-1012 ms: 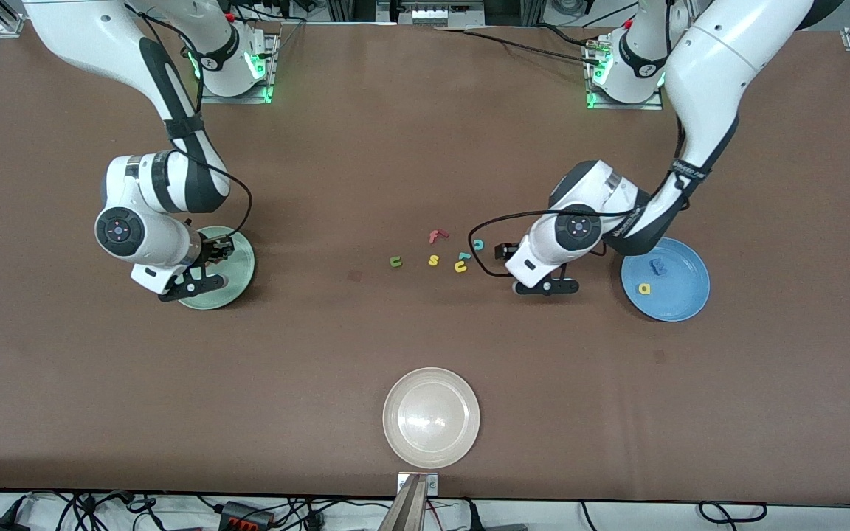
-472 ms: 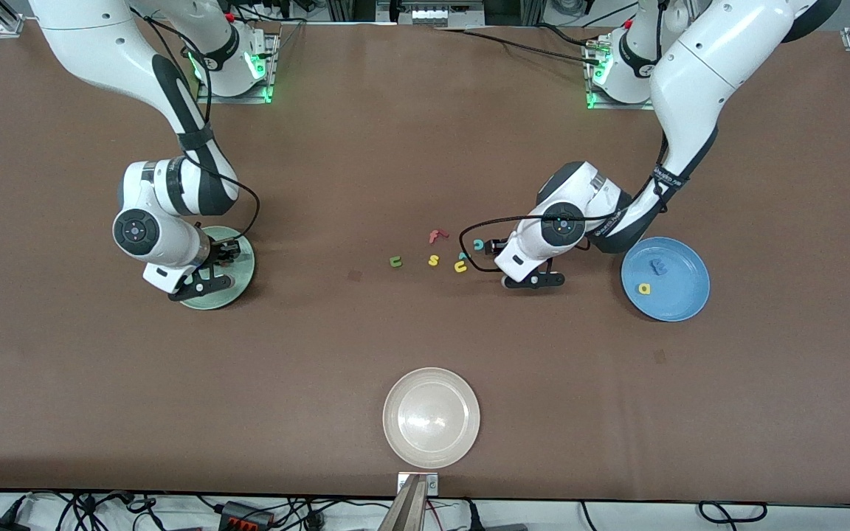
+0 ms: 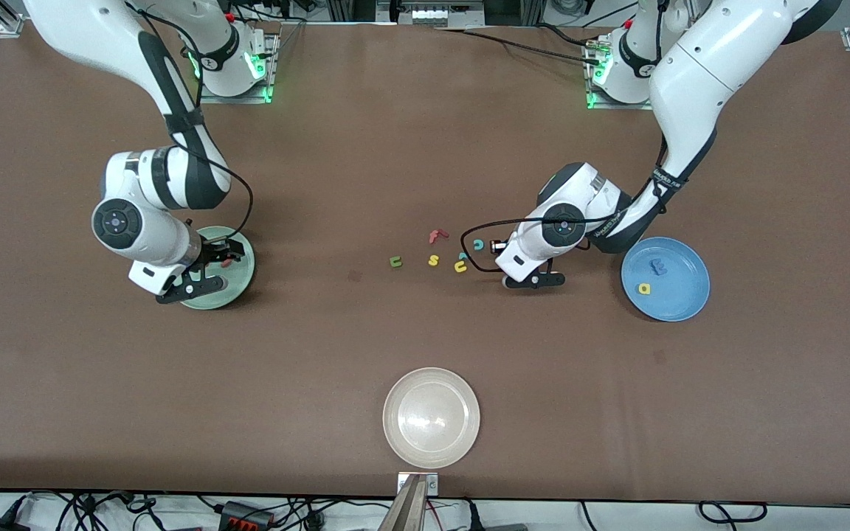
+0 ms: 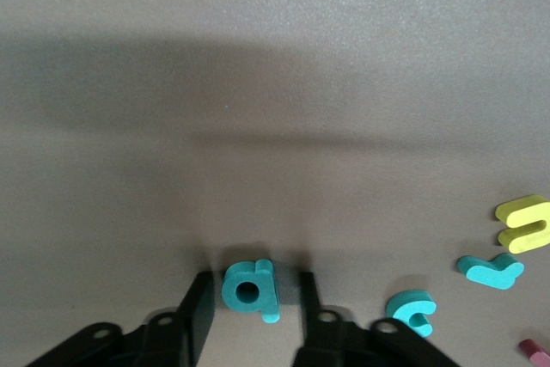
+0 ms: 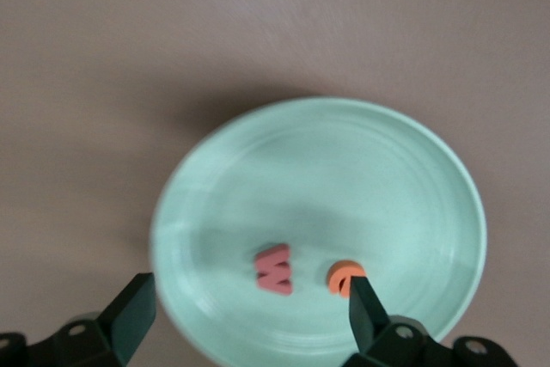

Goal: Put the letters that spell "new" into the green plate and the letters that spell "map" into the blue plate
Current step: 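Release the w on the green plate while the left gripper grasps the teal q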

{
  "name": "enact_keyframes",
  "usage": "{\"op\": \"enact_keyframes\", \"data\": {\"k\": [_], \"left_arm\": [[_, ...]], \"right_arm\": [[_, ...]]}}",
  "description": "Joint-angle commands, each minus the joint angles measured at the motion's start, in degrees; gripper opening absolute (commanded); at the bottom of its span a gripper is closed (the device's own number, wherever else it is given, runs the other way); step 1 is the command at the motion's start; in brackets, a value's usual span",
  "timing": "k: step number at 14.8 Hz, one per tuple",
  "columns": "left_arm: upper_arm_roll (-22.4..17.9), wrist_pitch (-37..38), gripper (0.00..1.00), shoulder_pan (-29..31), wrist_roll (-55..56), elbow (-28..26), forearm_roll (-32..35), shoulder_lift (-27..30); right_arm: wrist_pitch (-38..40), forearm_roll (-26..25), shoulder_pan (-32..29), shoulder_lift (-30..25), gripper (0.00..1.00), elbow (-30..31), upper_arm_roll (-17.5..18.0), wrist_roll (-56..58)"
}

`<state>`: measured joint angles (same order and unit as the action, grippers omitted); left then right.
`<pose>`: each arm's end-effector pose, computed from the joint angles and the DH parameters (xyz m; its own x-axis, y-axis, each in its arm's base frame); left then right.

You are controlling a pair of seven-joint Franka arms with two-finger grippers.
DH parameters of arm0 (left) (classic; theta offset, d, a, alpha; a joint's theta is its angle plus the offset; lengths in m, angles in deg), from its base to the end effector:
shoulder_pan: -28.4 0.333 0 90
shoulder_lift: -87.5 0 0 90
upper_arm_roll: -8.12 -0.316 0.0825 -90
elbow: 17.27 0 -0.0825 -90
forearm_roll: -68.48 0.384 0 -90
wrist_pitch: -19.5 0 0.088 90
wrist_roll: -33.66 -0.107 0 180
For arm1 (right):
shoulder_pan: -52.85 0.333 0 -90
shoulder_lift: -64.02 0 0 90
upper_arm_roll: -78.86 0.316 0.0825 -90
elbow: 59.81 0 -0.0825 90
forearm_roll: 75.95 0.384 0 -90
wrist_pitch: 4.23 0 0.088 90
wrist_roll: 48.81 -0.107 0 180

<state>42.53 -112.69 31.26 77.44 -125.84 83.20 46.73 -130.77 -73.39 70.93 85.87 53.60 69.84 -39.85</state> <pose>0.5278 -0.3069 0.1686 0.9631 0.0960 -0.2514 0.1148 -0.9915 0.0611 0.5861 0.0976 0.2644 0.9471 0.2845 -0.1484 0.2882 -0.9576 0.0037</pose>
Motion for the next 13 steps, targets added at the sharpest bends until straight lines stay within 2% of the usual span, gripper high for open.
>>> {"op": "enact_keyframes", "data": {"k": [1,4,8,10,13], "left_arm": [[-1.27,-0.88,0.40,-0.57,0.95,0.11,0.67,-0.19],[-1.53,-1.05,0.30,-1.28,1.13,0.19,0.67,-0.54],[-1.88,-0.88,0.07,-1.28,1.57,0.37,0.76,-0.28],[-1.88,0.26,0.03,-0.67,1.48,0.98,0.76,1.03],[-1.88,11.03,0.02,-0.49,0.87,5.71,1.45,3.50]], "right_arm": [[3.23,1.13,3.35,-0.05,1.00,-4.33,0.84,-2.89],[2.71,5.60,10.20,2.49,1.00,-7.50,0.75,-6.75],[1.92,8.16,16.18,8.90,1.00,-14.34,0.75,-12.55],[1.74,8.16,18.91,12.07,1.00,-17.69,0.75,-18.68],[1.74,7.90,23.75,17.78,1.00,-23.66,0.75,-28.53]]}}
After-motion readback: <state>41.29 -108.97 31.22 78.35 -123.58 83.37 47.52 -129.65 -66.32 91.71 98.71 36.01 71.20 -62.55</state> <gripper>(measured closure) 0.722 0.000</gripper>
